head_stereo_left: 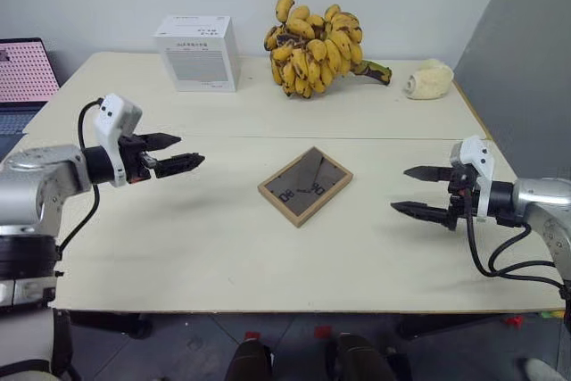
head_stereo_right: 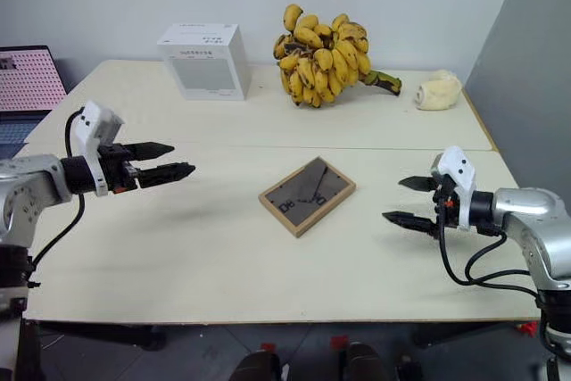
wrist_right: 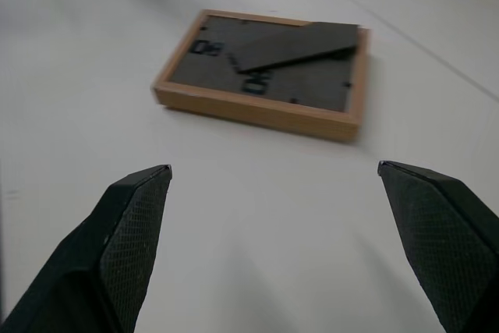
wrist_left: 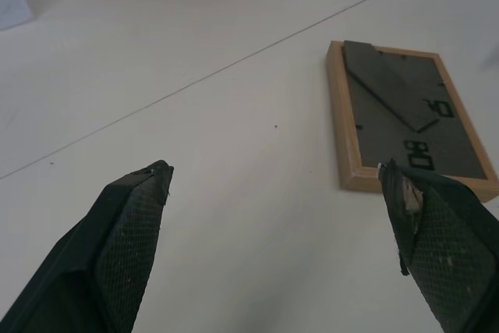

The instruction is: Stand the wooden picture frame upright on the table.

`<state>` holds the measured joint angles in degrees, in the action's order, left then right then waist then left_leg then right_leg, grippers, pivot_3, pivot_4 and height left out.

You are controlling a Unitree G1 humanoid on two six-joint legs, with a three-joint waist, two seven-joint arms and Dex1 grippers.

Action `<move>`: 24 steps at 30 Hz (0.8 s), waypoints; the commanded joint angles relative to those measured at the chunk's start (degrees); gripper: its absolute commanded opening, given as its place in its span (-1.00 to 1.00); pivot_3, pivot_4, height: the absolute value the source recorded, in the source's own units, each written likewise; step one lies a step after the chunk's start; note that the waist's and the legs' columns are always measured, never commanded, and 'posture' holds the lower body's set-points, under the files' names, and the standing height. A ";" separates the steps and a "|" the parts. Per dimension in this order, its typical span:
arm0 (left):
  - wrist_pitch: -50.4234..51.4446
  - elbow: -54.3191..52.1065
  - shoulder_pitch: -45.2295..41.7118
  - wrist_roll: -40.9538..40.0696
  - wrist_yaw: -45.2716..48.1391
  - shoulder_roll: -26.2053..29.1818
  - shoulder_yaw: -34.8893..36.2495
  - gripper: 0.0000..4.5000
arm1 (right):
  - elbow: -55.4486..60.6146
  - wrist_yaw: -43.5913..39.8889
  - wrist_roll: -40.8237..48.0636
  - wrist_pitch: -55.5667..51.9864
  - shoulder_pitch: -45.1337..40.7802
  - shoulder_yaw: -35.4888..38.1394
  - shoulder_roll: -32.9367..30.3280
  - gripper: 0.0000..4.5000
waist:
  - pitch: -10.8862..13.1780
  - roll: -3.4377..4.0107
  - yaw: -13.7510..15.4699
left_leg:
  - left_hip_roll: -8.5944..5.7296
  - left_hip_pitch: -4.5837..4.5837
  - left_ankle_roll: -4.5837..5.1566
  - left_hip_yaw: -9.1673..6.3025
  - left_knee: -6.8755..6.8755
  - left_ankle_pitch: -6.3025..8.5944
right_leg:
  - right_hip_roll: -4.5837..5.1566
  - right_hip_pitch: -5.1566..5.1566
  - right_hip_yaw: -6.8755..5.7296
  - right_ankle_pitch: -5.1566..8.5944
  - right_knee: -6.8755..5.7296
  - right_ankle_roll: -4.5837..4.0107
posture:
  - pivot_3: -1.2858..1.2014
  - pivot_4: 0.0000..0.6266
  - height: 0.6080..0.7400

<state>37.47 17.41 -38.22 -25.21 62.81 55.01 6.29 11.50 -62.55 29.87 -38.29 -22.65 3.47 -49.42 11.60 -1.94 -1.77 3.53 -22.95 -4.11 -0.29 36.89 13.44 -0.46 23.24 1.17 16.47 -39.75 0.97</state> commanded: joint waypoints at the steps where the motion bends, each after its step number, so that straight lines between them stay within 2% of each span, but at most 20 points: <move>1: -4.15 1.57 -1.84 2.99 2.07 0.13 -2.06 1.00 | 0.56 2.02 -0.38 0.18 -1.51 0.39 0.72 1.00 | 0.00 0.00 -0.03 | 0.00 0.00 0.00 0.02 0.02 0.00 | 0.00 0.00 0.02 -0.01 0.00 0.01 | 0.03 -0.52 1.00; 5: -4.13 2.62 -3.19 3.17 1.47 -1.54 -1.85 1.00 | 0.37 5.92 -1.76 0.56 -1.12 0.81 2.33 1.00 | 0.00 -0.01 -0.02 | 0.00 -0.08 0.00 0.08 0.04 0.00 | 0.01 0.06 0.08 -0.03 0.00 0.03 | 0.03 -0.52 1.00; 10: -6.90 4.79 -3.30 5.54 -5.54 -8.74 -2.21 1.00 | 0.53 14.15 -3.23 -0.07 0.27 1.48 7.45 1.00 | -0.01 -0.01 0.07 | 0.00 -0.09 0.00 0.07 0.02 0.00 | 0.00 0.08 0.08 -0.02 0.00 0.01 | 0.03 -0.52 1.00; 11: -7.87 4.98 -3.25 6.09 -7.43 -10.62 -2.13 0.92 | 0.75 17.00 -4.07 -0.95 0.47 1.29 8.70 0.83 | -0.01 -0.02 0.07 | 0.00 -0.10 0.00 0.08 0.03 0.00 | 0.00 0.08 0.10 -0.02 0.00 0.02 | 0.03 -0.52 1.00; 12: -8.75 5.83 -3.74 7.06 -10.08 -12.71 -2.21 0.85 | 0.48 20.94 -5.02 -2.49 0.36 1.47 10.55 0.81 | -0.01 -0.02 0.07 | 0.00 -0.10 0.00 0.08 0.05 0.00 | 0.01 0.08 0.09 -0.02 -0.01 0.02 | 0.03 -0.52 1.00; 13: -9.81 6.83 -4.35 8.13 -12.38 -14.60 -2.45 0.80 | 0.24 24.10 -5.90 -3.21 0.28 1.43 12.25 0.67 | -0.05 -0.08 0.08 | 0.00 -0.14 0.00 0.08 0.06 0.00 | 0.01 0.11 0.11 -0.03 -0.01 0.02 | 0.03 -0.52 1.00; 16: -11.59 10.27 -6.59 11.05 -18.96 -20.28 -3.33 0.49 | -0.19 31.68 -9.21 -4.05 0.10 0.22 17.04 0.33 | -0.05 -0.09 0.11 | -0.01 -0.11 0.00 0.06 0.12 0.00 | 0.01 0.09 0.11 -0.04 -0.14 0.02 | 0.03 -0.52 1.00; 19: -14.13 12.21 -7.69 13.44 -22.54 -24.78 -4.71 0.19 | -0.92 36.18 -12.89 -4.72 -0.07 -2.77 20.20 -0.01 | -0.05 -0.09 0.10 | -0.02 -0.11 0.00 0.06 0.11 0.00 | 0.01 0.10 0.13 -0.04 -0.15 0.03 | 0.03 -0.52 1.00; 24: -18.02 19.23 -9.61 18.33 -27.10 -30.98 -8.06 -0.22 | -4.89 42.61 -16.74 -3.86 -1.34 -5.55 27.36 -0.41 | -0.06 -0.10 -0.04 | -0.02 -0.09 0.00 0.11 0.07 0.00 | 0.00 0.11 0.16 -0.05 -0.14 0.02 | 0.03 -0.52 1.00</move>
<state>21.36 35.21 -46.64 -8.54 36.65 24.26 -1.05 6.90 -22.08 14.96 -43.26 -22.37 -2.04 -22.47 11.54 -2.04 -1.82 3.51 -23.04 -4.11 -0.17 36.96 13.44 -0.46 23.35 1.33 16.43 -39.89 0.99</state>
